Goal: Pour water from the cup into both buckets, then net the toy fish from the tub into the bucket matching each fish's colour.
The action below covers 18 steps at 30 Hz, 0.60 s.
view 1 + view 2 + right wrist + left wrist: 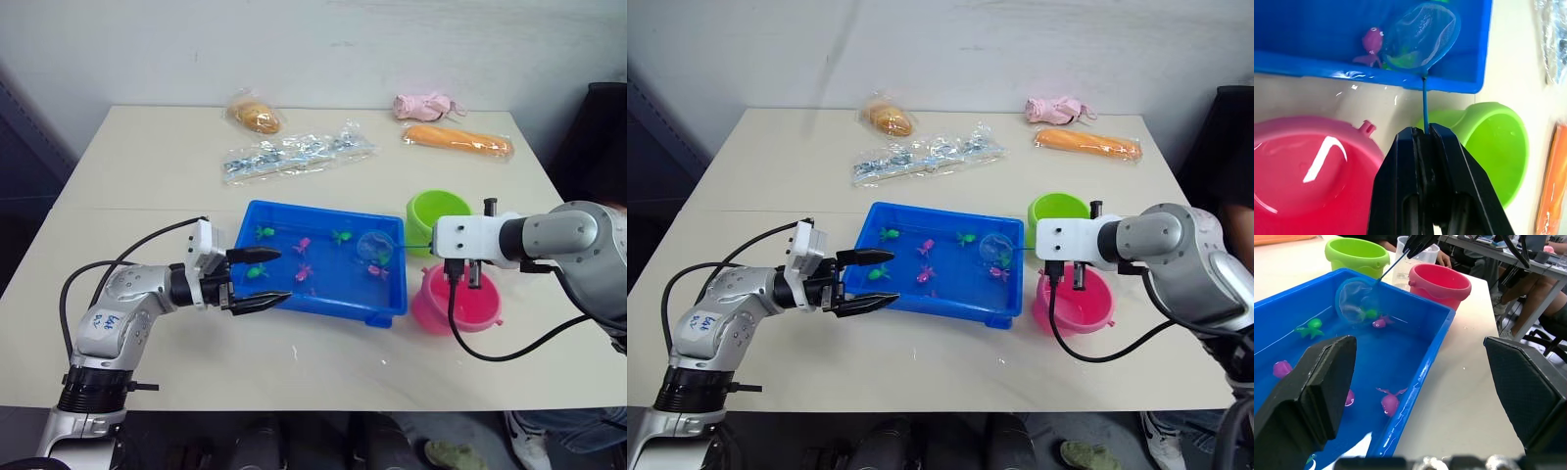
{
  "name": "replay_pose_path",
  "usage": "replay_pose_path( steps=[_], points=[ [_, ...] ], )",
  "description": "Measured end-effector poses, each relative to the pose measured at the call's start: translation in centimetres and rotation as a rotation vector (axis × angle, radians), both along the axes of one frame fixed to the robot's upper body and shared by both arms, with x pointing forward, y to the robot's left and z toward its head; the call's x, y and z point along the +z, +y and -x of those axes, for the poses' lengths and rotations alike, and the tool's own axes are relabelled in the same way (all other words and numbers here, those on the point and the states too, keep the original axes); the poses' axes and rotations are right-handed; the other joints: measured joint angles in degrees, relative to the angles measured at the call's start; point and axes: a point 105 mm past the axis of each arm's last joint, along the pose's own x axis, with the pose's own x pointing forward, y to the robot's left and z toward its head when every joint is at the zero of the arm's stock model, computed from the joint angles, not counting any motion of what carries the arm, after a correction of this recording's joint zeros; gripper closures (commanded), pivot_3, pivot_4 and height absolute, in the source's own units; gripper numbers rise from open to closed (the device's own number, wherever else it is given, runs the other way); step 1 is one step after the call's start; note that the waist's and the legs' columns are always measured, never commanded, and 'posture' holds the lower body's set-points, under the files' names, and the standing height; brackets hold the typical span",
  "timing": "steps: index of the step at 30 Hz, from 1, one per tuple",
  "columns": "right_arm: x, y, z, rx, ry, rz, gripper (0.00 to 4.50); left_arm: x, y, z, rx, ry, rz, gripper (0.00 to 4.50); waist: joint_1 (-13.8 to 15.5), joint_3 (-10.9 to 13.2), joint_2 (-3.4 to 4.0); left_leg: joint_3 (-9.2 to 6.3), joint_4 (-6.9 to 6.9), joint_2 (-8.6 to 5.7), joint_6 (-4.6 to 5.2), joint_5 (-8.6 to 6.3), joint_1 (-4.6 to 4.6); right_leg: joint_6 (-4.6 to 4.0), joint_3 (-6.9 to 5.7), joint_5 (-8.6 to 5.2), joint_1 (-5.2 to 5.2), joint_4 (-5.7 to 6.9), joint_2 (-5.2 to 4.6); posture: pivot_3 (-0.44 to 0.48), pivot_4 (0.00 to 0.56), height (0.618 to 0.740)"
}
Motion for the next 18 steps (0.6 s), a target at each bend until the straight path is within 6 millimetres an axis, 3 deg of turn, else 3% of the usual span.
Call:
replay_pose_path(
  steps=[10, 18],
  points=[
    [0.0, 0.6, 1.3, 0.058, 0.07, 0.076, 4.5, 0.0, -0.3, 0.0, -0.001, -0.004, 0.012, 0.03, 0.1, 0.0, 0.0, -0.05, 0.03, 0.0, 0.01, 0.0, 0.0, 0.0, -0.02, 0.0, 0.03, 0.0, -0.02, 0.0, 0.15, 0.74],
    [0.4, 0.5, -0.4, 0.107, -0.022, 0.194, 4.5, -0.1, -0.3, -0.1, -0.005, -0.001, 0.011, 0.03, 0.2, 0.0, 0.0, -0.01, 0.04, -0.02, 0.01, 0.01, 0.0, 0.0, -0.05, 0.0, 0.04, 0.01, -0.04, 0.0, 0.15, 0.74]
  ],
)
